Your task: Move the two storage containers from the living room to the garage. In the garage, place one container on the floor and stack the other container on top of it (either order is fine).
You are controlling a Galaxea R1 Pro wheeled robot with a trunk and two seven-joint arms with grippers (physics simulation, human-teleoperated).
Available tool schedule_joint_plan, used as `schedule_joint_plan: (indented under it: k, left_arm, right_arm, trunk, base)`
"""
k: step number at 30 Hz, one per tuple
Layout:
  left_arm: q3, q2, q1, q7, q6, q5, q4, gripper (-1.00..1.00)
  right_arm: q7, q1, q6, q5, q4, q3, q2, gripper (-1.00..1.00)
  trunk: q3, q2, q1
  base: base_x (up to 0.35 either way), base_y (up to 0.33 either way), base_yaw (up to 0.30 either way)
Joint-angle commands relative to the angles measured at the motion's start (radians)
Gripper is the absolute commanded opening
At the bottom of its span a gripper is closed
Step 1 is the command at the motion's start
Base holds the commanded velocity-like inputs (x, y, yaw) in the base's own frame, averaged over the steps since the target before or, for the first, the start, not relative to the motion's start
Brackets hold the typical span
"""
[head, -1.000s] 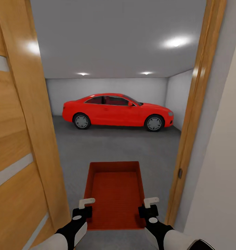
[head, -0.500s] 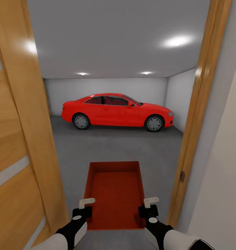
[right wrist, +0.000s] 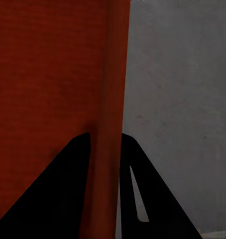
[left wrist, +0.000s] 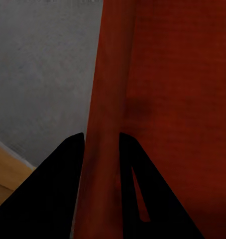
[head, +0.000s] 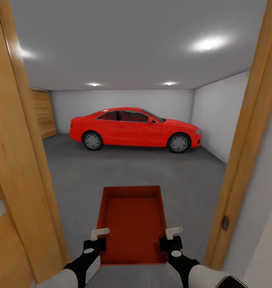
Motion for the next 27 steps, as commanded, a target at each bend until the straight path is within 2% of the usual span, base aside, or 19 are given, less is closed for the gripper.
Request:
schedule_joint_plan:
  k: [1,7,27]
  left_arm:
    - [0.018,-0.001,0.000,0.041,-0.006,-0.007,-0.001,-1.00]
    - [0.018,-0.001,0.000,0.041,-0.006,-0.007,-0.001,-1.00]
    - [0.015,-0.001,0.000,0.041,-0.007,-0.007,-0.001,-1.00]
  right_arm:
    - [0.035,-0.001,0.002,0.003,-0.004,-0.082,0.005,-1.00]
    - [0.035,-0.001,0.002,0.003,-0.004,-0.082,0.005,-1.00]
    - [0.035,0.000,0.002,0.003,-0.004,-0.082,0.005,-1.00]
  trunk:
    - [0.000,-0.001,0.001]
    - [0.000,-0.001,0.001]
    - [0.000,-0.001,0.001]
  base:
    - [0.320,0.039,0.000]
    - [0.238,0.032,0.000]
    - [0.042,0.043,0.000]
